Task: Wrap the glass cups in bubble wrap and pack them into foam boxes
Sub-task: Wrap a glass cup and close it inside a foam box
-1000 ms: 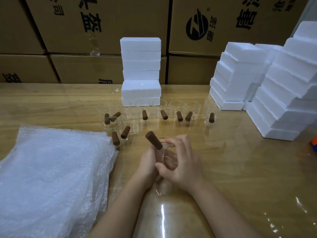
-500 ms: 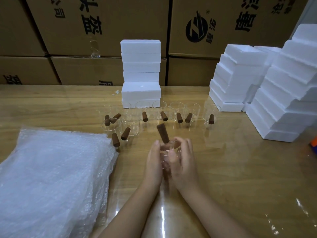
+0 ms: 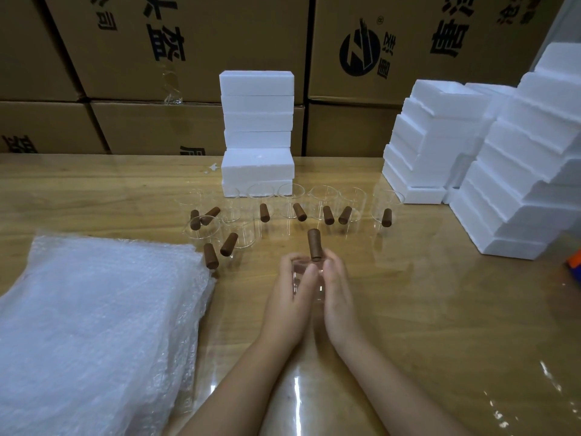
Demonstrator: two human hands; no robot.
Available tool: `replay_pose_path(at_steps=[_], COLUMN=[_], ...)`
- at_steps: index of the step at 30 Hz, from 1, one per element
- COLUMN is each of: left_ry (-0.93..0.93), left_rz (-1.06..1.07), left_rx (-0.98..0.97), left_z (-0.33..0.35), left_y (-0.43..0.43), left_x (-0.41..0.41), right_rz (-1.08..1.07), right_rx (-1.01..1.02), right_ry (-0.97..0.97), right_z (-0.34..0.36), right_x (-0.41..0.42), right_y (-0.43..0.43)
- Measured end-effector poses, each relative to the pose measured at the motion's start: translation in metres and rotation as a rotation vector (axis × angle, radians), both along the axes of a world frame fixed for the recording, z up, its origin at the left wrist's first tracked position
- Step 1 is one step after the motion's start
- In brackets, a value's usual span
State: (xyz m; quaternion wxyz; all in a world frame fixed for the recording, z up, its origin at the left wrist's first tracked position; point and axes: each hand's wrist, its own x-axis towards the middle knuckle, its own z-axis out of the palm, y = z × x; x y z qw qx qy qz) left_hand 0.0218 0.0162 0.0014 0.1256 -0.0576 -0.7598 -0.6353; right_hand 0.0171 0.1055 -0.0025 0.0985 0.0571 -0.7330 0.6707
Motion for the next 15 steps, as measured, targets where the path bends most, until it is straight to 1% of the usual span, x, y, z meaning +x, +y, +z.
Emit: replay_pose_path(at_steps=[3, 6, 9, 11, 15], left_ry=[-0.019, -0.082, -0.221, -0.325, -0.454], left_rz=[-0.046, -0.098, -0.160, -0.237, -0.405], left_rx=[0.163, 0.229, 0.291, 0.350, 0.399], left_z=[0.000, 0.004, 0.011, 0.017, 0.020], left_y=[-0.002, -0.004, -0.006, -0.008, -0.016], left_x=[-0.003, -0.003, -0.002, 0.000, -0.001], right_rz=[0.011, -0.021, -0.069, -0.084, 0.017], right_rx=[0.077, 0.212, 0.352, 0.417, 0.560], right_ry=[0.122, 0.304, 0.437, 0.514, 0.703], right_z=[0.005, 0.006, 0.011, 0.015, 0.020], right_x=[0.007, 0.010, 0.010, 0.009, 0.006], right_y=[-0.006, -0.006, -0.005, -0.004, 0.010])
